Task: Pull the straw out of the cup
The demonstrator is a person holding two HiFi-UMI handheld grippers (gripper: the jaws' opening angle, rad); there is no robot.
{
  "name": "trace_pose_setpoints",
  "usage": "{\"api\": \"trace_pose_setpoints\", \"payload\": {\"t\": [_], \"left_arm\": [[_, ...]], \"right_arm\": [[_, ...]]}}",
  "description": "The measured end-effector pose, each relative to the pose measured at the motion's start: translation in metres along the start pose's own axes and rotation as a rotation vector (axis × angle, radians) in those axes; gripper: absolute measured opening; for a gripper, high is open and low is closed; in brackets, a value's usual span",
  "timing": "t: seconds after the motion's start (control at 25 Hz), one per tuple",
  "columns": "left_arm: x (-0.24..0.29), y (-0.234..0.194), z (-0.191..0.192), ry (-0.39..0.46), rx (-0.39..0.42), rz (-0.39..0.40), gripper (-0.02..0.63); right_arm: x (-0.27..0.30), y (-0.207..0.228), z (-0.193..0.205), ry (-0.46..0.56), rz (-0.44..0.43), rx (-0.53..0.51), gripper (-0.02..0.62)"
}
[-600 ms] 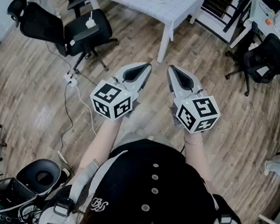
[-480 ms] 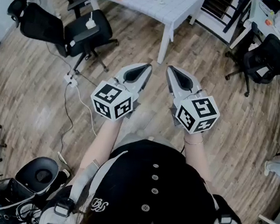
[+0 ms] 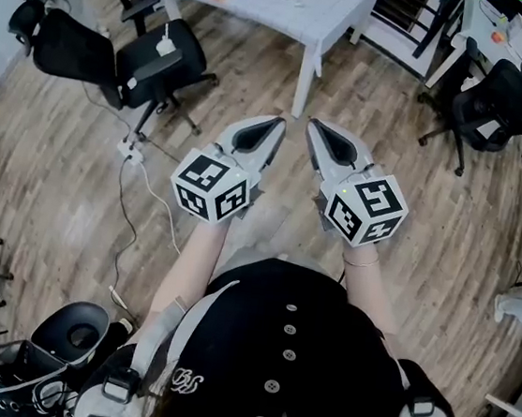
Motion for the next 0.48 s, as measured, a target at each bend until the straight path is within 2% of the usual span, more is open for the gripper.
{"api": "trace_pose_setpoints", "payload": {"t": [0.24, 0.48], "left_arm": [[0.000, -0.012, -0.007, 0.034, 0.013, 0.012, 0.000], [0.000, -0.028, -0.013, 0.041, 0.008, 0.034, 0.000]], "right_arm": [[0.010, -0.001, 0.005, 0.002, -0.002, 0.020, 0.000], [0.027, -0.001, 0.001, 0.003, 0.019, -0.005, 0.000]]}}
Point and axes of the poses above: the fingertips, and each gripper's own axes: x forward along the fingers, y to its right, z out of its underside, the point moved 7 cm from there along -x, backward along the fingers, and after that the axes turned 9 degrees about y, right-handed, at the moved point
